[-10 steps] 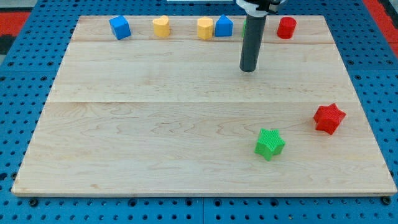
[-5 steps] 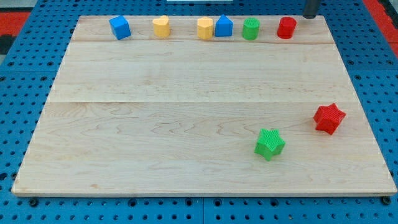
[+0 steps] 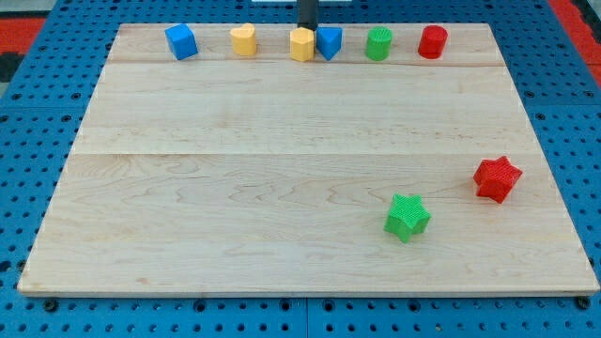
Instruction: Slightly push the blue triangle downwards of the board
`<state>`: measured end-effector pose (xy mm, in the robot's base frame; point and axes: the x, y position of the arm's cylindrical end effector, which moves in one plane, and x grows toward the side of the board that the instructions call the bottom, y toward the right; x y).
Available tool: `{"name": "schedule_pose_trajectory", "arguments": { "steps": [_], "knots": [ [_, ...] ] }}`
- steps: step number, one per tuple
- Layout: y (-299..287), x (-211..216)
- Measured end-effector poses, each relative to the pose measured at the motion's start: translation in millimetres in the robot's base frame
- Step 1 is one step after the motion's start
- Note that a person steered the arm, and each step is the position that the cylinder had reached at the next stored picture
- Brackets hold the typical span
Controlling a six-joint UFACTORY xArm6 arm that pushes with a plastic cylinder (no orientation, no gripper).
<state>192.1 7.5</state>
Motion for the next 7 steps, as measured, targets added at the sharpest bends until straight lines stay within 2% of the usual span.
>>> {"name": "schedule_pose_trajectory", "arguments": {
  "steps": [5, 7],
  "knots": [
    [22, 17],
    [59, 1]
  ]
}}
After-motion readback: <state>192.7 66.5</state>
